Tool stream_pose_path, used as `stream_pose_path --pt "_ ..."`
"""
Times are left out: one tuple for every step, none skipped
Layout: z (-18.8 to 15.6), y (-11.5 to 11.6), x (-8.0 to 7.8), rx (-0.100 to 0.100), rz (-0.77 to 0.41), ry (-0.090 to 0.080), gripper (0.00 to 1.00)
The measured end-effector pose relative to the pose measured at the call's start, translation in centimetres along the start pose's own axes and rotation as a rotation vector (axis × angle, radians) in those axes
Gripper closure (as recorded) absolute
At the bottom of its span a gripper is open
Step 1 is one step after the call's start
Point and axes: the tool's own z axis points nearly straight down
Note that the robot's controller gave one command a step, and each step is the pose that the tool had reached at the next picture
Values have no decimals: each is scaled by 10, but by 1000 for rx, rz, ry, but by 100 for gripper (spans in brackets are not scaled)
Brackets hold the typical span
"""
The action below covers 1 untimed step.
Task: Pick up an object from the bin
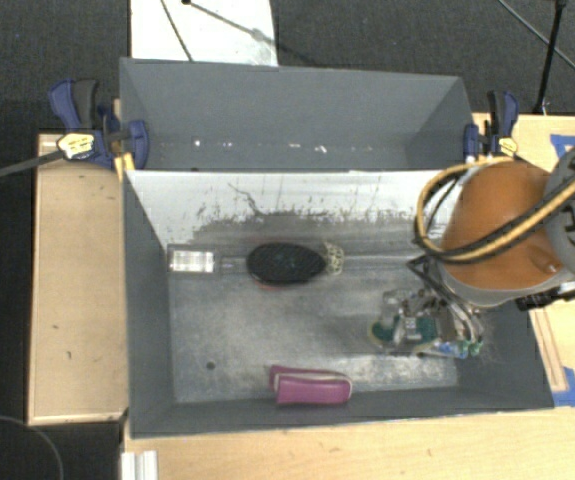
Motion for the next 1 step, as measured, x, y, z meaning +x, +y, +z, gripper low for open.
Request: stream_pose_path --pt "-96 -17 -14 1 4 -4 100"
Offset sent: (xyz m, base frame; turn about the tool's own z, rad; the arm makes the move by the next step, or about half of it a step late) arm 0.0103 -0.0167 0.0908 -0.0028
